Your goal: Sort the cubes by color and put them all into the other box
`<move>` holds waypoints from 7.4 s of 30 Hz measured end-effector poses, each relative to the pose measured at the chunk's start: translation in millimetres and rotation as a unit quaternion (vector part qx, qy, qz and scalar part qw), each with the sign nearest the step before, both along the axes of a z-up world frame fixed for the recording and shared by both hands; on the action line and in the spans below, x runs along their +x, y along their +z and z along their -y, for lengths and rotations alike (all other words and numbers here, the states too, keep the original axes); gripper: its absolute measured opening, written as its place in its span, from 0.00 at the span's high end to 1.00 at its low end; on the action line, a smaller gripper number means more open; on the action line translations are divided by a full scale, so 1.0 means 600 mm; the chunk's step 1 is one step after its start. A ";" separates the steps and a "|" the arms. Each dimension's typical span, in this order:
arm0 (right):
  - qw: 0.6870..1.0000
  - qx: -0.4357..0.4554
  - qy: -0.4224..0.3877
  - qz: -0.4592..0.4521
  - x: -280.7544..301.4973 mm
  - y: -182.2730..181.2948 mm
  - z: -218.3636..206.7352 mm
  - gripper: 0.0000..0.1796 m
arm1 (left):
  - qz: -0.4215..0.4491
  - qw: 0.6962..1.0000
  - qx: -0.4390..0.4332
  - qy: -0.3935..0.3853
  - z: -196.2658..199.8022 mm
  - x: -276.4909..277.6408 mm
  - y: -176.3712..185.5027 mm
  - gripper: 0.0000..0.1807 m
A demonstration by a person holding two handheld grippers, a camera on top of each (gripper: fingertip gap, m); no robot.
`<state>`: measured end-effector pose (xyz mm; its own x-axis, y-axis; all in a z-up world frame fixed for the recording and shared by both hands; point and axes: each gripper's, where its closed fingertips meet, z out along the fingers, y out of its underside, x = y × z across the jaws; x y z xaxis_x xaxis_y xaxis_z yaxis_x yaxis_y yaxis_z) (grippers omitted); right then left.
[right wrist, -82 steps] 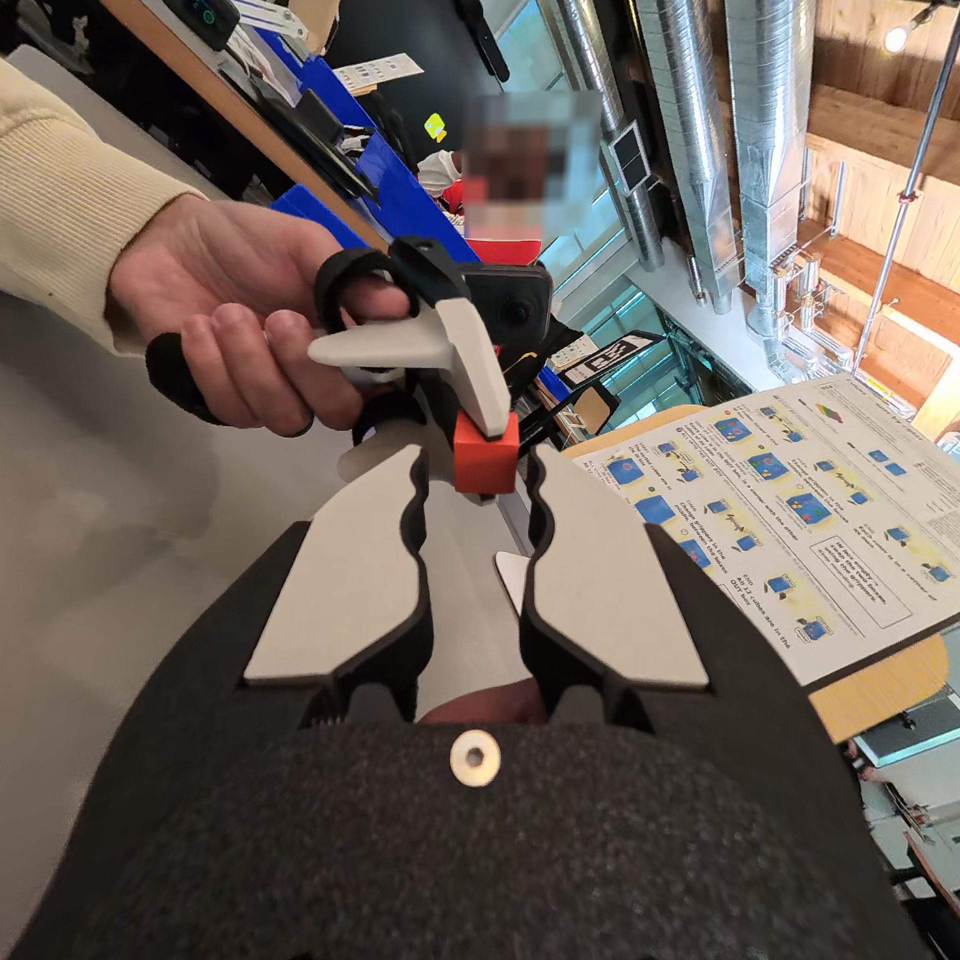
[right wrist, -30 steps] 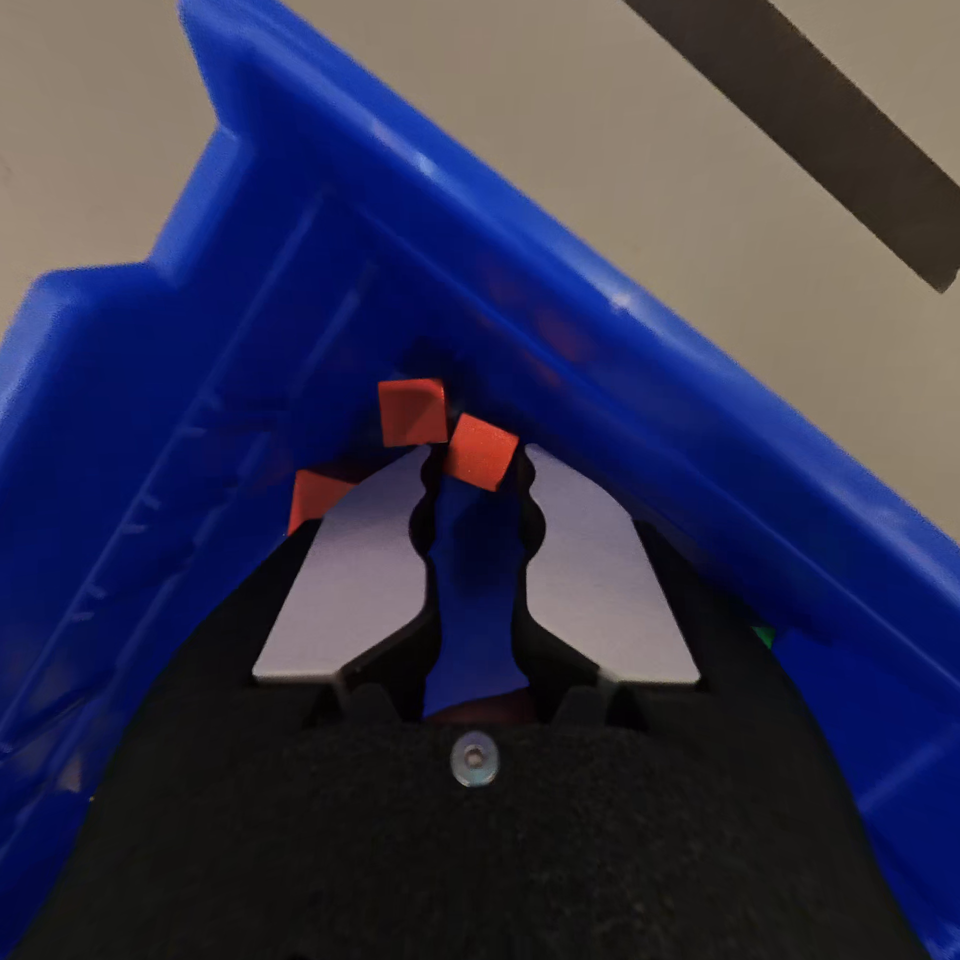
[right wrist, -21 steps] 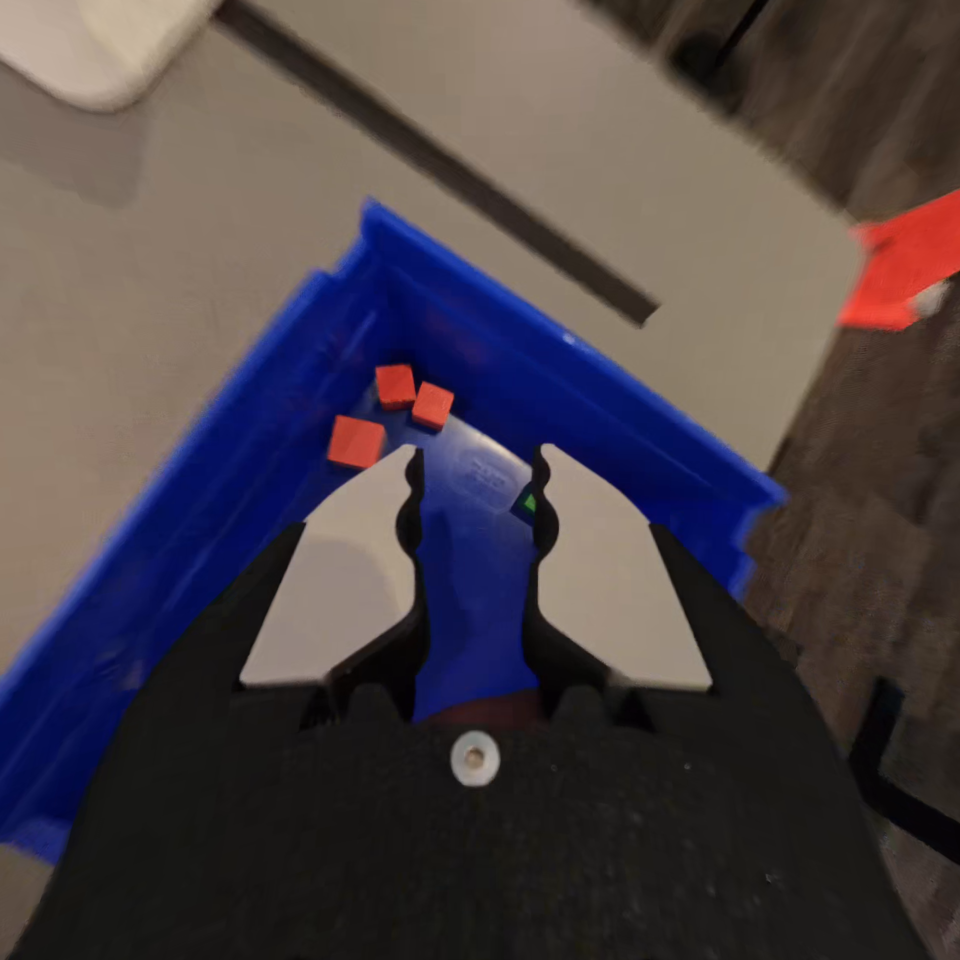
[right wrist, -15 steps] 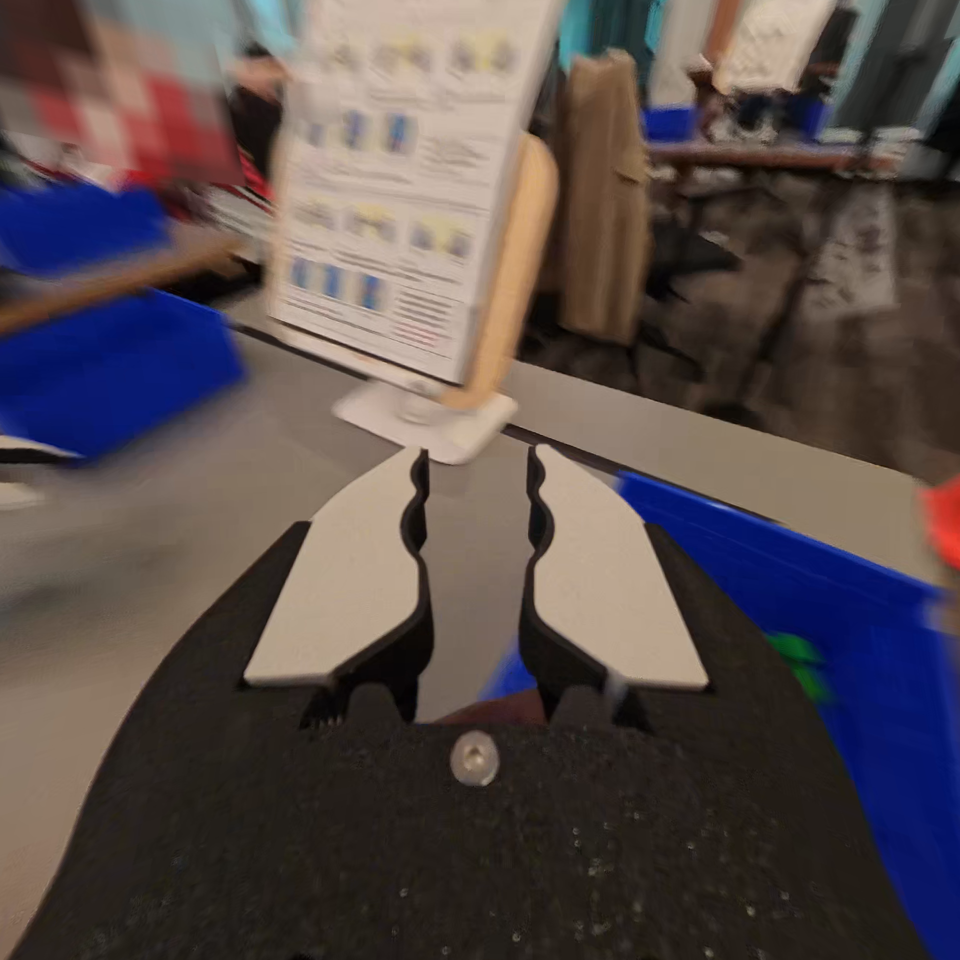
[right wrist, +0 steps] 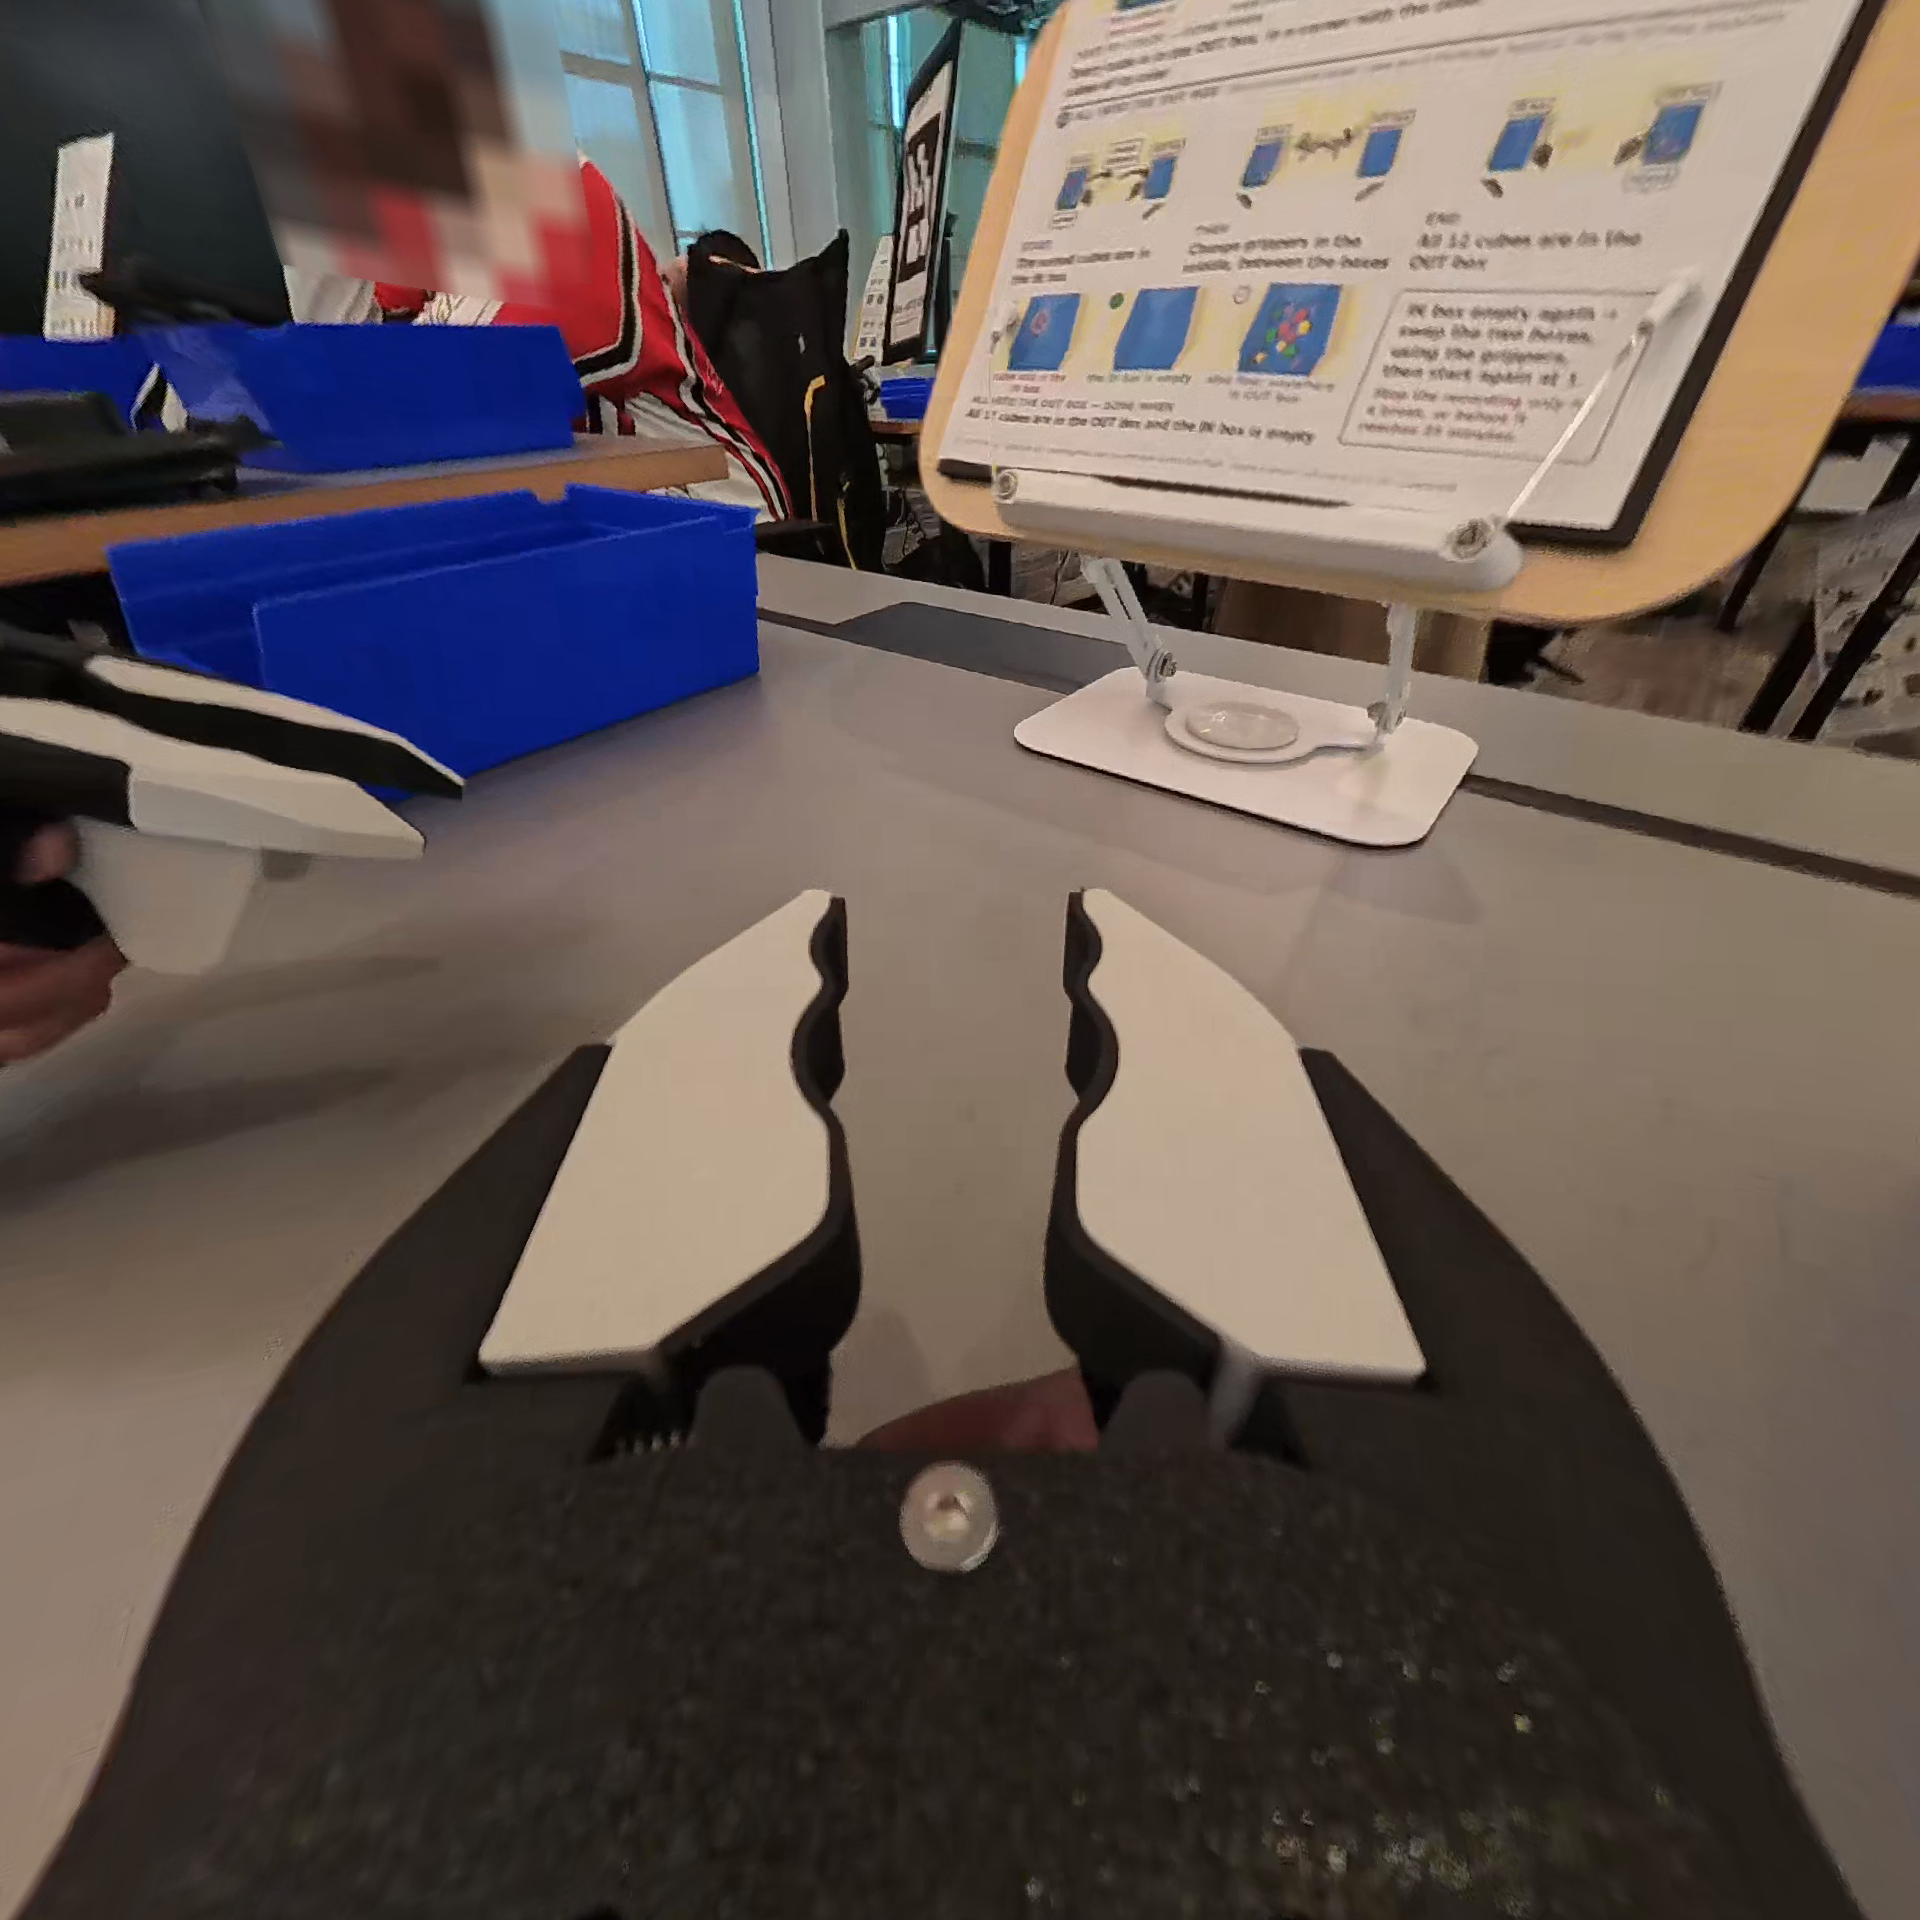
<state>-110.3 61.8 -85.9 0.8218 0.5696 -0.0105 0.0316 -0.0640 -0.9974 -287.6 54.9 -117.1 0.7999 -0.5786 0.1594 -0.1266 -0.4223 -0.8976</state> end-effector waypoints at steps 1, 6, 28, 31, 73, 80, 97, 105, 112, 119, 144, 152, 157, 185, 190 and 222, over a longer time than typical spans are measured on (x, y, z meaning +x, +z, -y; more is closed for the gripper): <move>1.000 0.013 -0.002 0.016 0.000 0.001 0.001 0.78 | -0.002 1.000 -0.001 -0.003 0.002 0.000 0.000 0.70; 1.000 0.020 -0.005 0.020 0.002 -0.002 0.002 0.79 | -0.001 0.999 -0.021 -0.033 0.025 -0.013 0.028 0.71; 0.999 0.022 0.011 0.043 -0.009 -0.008 -0.006 0.80 | -0.376 0.885 -0.127 -0.242 -0.403 -0.384 -0.078 0.69; 0.999 0.016 0.010 0.035 -0.005 -0.008 -0.009 0.80 | -0.392 0.872 -0.122 -0.265 -0.417 -0.373 -0.087 0.69; 0.939 0.256 0.168 0.154 -0.096 0.142 0.062 0.79 | 0.291 0.881 -0.091 -0.363 0.024 0.142 0.201 0.84; 0.907 0.284 0.208 0.232 -0.114 0.142 0.044 0.76 | 0.369 0.796 -0.197 -0.438 0.053 0.190 0.188 0.84; 0.957 0.188 0.132 0.177 -0.042 0.099 0.031 0.84 | 0.201 0.956 -0.080 -0.196 -0.007 0.096 0.121 0.69; 0.993 0.012 -0.039 0.115 0.064 -0.003 -0.010 0.84 | -0.055 0.990 0.072 0.104 -0.040 -0.047 0.046 0.73; 0.992 -0.003 -0.060 0.107 0.073 0.002 -0.007 0.84 | -0.084 0.988 0.101 0.078 -0.025 -0.022 0.052 0.74; 0.958 -0.076 -0.179 0.211 0.322 0.169 -0.034 0.84 | -0.081 0.990 0.101 0.050 -0.010 -0.005 0.057 0.74; 0.623 -0.624 -0.133 0.452 0.678 -0.143 -0.068 0.83 | -0.065 0.994 0.090 -0.014 0.014 0.032 0.060 0.74; 0.582 -0.636 -0.094 0.498 0.679 -0.164 -0.043 0.83 | -0.059 0.994 0.089 -0.024 0.024 0.042 0.066 0.74; 0.591 -0.620 -0.097 0.508 0.680 -0.154 -0.043 0.78 | -0.057 0.994 0.086 -0.025 0.026 0.044 0.067 0.74; 0.727 -0.546 -0.069 0.411 0.600 -0.140 -0.037 0.89 | -0.066 0.995 0.072 -0.017 0.034 0.045 0.056 0.74; 0.864 -0.367 -0.148 0.311 0.533 -0.008 -0.084 0.84 | -0.060 0.996 0.066 0.001 0.024 0.024 0.049 0.74; 0.990 0.050 -0.128 0.034 0.061 0.007 0.025 0.80 | -0.036 0.989 0.089 0.114 0.022 -0.040 0.009 0.73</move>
